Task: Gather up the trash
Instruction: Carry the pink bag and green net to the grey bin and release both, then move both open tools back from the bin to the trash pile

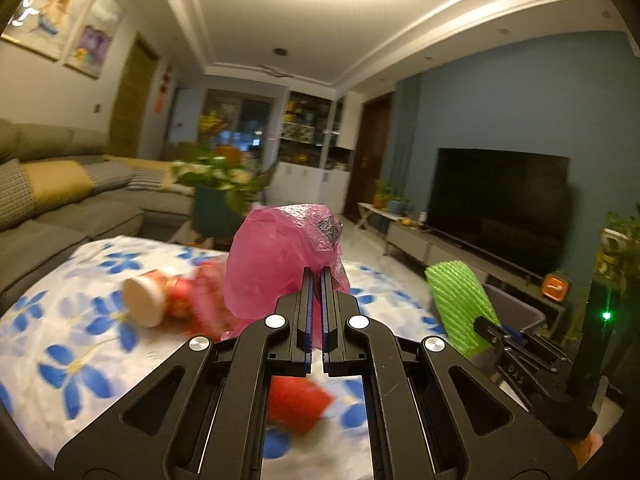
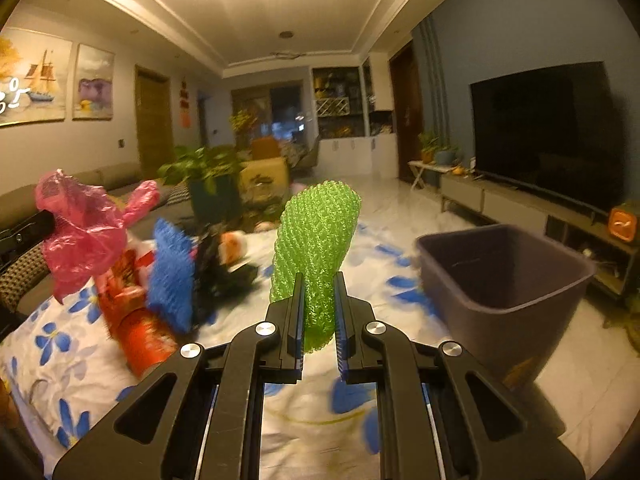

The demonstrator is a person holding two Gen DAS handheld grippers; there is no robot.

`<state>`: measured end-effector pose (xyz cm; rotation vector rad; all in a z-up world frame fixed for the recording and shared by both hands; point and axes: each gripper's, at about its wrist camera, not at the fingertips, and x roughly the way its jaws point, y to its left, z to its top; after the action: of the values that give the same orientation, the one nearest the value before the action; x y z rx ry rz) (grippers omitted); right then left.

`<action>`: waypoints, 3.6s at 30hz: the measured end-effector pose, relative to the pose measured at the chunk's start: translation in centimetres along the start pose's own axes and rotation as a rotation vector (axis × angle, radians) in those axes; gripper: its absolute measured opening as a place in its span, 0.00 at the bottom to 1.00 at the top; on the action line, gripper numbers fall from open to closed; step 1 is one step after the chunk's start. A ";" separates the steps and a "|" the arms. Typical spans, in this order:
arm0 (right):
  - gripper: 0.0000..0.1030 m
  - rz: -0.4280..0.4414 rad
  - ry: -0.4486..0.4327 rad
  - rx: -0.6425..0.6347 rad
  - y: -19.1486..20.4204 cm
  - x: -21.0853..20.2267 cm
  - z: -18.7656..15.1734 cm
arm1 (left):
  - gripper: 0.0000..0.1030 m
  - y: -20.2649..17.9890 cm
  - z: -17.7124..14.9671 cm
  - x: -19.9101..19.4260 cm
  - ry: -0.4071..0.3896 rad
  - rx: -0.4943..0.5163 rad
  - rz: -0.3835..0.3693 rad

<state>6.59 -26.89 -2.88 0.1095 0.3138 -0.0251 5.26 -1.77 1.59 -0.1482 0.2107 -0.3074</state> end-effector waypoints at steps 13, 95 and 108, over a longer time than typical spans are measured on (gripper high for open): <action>0.13 -0.243 -0.089 0.041 -8.6 0.3 2.9 | 0.02 -10.5 0.9 9.6 0.026 0.071 -0.251; 0.81 -0.365 -0.047 0.115 -13.9 2.1 2.9 | 0.84 -16.7 -4.1 16.7 0.124 0.110 -0.206; 0.85 -0.239 -0.060 0.023 -7.5 0.4 1.1 | 0.86 -7.9 -4.5 9.2 0.094 0.073 0.065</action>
<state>7.02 -34.52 -2.71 0.0938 0.2649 -0.2686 10.60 -12.61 -3.03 -0.0543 0.2965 -0.2568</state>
